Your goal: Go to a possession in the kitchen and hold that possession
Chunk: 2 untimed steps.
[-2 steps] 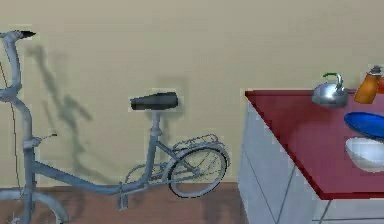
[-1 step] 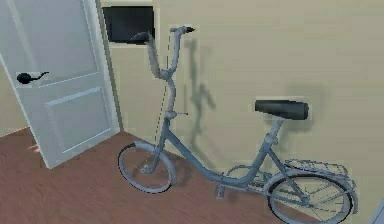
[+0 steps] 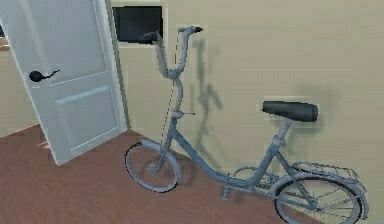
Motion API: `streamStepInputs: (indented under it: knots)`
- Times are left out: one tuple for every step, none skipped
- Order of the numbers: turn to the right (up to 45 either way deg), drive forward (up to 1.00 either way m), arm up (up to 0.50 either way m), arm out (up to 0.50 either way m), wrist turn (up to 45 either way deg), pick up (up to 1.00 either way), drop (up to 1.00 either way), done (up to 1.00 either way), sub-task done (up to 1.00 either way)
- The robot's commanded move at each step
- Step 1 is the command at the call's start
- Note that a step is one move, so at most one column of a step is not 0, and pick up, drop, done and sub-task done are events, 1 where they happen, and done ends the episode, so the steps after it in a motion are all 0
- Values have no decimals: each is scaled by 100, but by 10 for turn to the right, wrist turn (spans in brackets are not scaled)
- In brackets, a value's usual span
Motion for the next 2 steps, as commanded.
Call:
streamStepInputs:
  knots:
    - [450, 0, 0, 0, 0, 0, 0, 0, 0]
    - [450, 0, 0, 0, 0, 0, 0, 0, 0]
